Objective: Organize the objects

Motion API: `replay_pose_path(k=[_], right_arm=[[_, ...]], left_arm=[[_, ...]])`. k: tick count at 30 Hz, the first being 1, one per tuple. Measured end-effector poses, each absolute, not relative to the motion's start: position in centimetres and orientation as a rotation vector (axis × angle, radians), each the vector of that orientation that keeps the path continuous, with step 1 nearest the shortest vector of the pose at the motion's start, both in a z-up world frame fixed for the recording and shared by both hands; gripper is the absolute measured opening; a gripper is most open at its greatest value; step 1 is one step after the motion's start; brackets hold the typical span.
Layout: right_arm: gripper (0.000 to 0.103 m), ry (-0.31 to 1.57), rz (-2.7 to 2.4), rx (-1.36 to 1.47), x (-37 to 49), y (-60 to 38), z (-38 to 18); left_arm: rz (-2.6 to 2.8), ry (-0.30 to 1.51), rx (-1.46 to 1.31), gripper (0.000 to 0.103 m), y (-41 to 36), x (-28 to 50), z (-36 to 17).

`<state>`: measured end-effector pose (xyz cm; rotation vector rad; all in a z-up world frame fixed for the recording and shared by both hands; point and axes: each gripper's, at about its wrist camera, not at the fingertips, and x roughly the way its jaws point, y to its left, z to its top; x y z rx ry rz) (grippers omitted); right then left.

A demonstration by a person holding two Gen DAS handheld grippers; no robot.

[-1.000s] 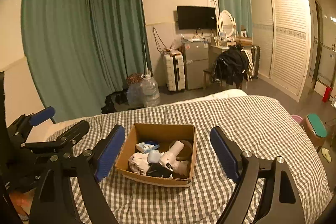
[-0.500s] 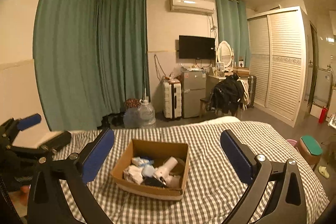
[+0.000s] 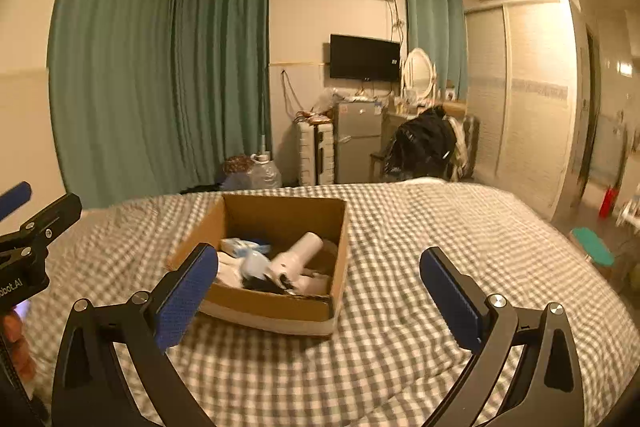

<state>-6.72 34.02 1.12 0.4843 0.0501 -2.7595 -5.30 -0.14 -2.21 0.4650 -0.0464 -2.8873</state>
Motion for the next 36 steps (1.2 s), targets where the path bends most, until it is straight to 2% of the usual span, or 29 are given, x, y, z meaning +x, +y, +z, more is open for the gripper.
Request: replay_pose_path(k=[7, 36], right_arm=[[0.101, 0.018, -2.761, 0.488, -6.8, 34.1, -1.4], [0.101, 0.004, -2.746, 0.522, -6.6, 34.0, -1.9]], left_arm=[[-2.861, -0.032, 0.543, 0.103, -0.7, -5.7, -3.7], [-2.857, -0.062, 0.598, 0.103, -0.2, -5.1, -4.2]])
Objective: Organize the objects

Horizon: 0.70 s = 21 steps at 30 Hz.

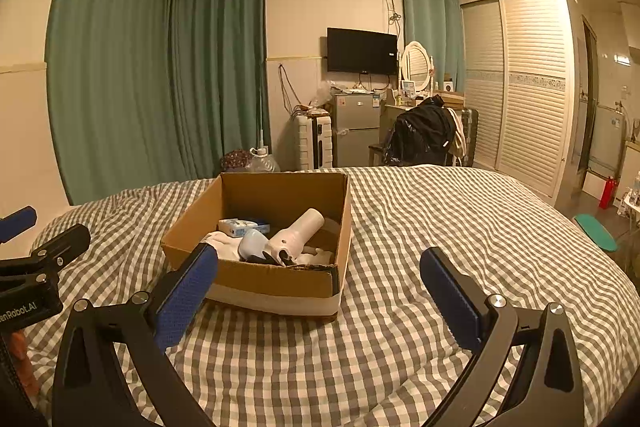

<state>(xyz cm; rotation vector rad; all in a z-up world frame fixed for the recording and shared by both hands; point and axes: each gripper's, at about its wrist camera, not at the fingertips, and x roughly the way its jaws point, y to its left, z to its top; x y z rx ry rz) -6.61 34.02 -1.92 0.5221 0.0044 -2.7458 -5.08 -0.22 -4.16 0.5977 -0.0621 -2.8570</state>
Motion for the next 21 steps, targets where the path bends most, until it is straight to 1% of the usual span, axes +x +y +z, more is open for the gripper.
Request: replay_pose_path(k=[10, 21], right_arm=[[0.101, 0.001, -2.743, 0.527, -6.51, 33.91, -1.97], [0.101, 0.008, -2.740, 0.533, -6.63, 33.62, -2.05]], left_arm=[[-2.848, -0.058, 0.609, 0.103, -0.23, -5.15, -4.33], [-2.838, -0.096, 0.589, 0.103, 0.23, -4.88, -4.46]])
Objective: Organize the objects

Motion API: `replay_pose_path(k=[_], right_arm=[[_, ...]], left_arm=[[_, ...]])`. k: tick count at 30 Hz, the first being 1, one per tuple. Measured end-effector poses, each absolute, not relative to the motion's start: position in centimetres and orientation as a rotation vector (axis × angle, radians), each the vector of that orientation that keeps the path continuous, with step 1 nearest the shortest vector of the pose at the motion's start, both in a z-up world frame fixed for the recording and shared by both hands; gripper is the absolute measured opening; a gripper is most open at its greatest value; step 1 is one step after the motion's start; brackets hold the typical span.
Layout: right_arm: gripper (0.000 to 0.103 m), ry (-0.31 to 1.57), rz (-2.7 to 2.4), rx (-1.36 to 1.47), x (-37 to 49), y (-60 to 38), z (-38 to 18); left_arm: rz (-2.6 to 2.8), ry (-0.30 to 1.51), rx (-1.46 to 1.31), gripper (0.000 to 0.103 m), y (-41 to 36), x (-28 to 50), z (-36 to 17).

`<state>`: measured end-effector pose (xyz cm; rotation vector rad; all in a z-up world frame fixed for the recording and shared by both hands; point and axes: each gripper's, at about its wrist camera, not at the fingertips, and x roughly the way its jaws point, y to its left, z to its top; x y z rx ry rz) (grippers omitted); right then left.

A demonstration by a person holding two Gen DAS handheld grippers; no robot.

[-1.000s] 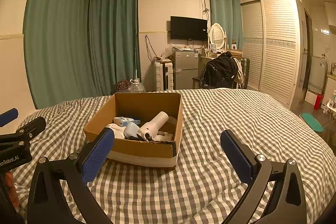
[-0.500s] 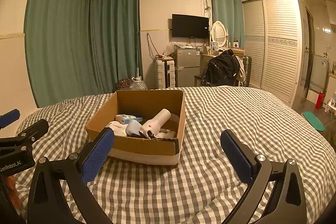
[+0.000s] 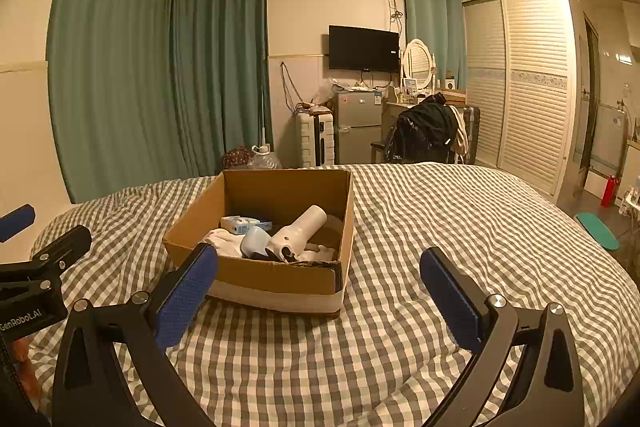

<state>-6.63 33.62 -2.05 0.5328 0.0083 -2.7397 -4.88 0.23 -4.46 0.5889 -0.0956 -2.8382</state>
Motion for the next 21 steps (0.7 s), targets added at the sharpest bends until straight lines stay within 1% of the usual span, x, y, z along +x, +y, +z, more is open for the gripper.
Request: replay_pose_path(k=[21], right_arm=[[0.101, 0.009, -2.738, 0.543, -6.80, 33.45, -2.18]], left_arm=[[-2.830, -0.078, 0.595, 0.103, 0.12, -4.90, -4.51]])
